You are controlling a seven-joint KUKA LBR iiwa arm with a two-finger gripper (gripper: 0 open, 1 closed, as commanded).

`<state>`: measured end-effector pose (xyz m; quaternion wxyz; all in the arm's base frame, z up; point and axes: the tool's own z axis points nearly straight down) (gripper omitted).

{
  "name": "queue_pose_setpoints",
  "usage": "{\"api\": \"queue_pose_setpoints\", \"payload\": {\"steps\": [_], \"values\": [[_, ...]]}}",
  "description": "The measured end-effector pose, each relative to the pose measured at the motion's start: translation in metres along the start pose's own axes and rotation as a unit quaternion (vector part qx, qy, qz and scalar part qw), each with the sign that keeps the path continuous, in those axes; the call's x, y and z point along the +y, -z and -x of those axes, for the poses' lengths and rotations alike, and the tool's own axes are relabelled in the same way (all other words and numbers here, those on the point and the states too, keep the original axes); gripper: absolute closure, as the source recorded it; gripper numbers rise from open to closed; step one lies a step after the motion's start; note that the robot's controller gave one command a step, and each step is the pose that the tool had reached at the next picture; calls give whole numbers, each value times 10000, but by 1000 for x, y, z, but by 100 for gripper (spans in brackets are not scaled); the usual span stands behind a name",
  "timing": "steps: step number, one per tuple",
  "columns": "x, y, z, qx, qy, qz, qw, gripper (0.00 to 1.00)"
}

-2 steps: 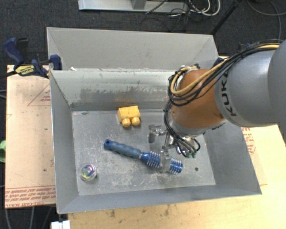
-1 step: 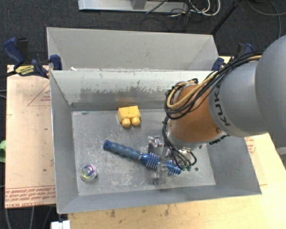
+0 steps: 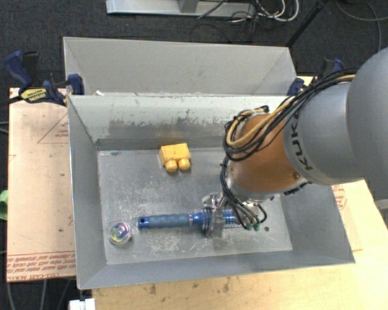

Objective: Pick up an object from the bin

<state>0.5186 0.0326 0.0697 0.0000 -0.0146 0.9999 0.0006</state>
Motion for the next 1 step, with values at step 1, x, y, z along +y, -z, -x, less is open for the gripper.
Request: {"api": "queue_pose_setpoints", "payload": {"steps": [1], "values": [[-5,176,27,-55,204,-6,9998,100]]}}
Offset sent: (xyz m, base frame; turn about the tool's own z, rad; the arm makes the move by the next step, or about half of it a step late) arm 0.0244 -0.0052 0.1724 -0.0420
